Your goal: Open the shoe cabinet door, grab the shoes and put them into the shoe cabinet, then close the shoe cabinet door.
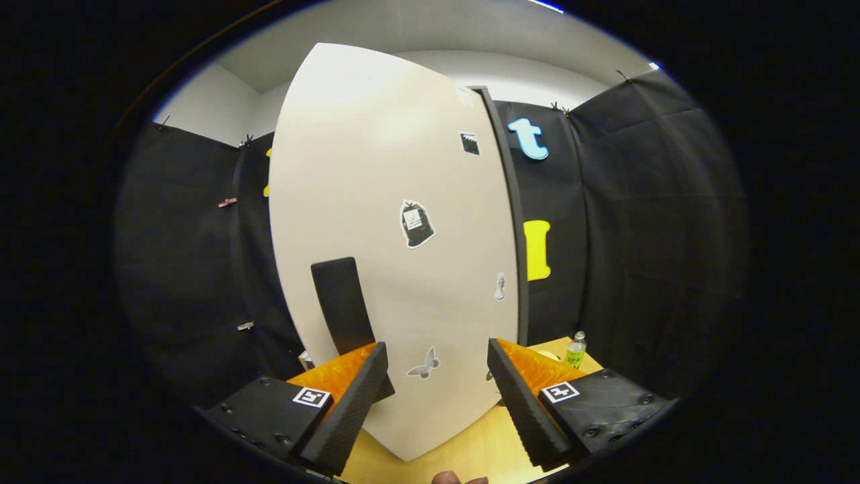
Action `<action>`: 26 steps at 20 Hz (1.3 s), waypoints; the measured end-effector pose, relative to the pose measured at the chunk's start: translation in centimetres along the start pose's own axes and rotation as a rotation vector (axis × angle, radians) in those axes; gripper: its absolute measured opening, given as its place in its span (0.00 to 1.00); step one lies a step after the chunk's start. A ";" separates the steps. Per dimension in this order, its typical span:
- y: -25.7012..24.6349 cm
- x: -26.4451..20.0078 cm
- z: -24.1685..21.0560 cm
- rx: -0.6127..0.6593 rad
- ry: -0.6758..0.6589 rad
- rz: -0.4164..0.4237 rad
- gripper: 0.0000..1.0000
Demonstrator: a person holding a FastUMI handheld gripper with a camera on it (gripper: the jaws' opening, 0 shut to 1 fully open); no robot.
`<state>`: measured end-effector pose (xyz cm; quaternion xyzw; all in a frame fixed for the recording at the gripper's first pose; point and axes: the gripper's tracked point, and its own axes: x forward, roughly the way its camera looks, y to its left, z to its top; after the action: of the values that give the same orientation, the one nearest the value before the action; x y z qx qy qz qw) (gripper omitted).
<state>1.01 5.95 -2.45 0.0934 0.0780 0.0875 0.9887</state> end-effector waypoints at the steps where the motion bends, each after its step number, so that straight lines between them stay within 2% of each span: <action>1: 0.3 0.0 0.1 -0.002 0.005 -0.001 0.98; 8: 1.9 -0.3 1.4 -0.010 -0.031 0.000 0.98; 26: -1.0 -1.1 1.7 -0.026 -0.060 -0.075 0.98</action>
<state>0.42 4.47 -0.90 0.0800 0.0507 0.0487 0.9943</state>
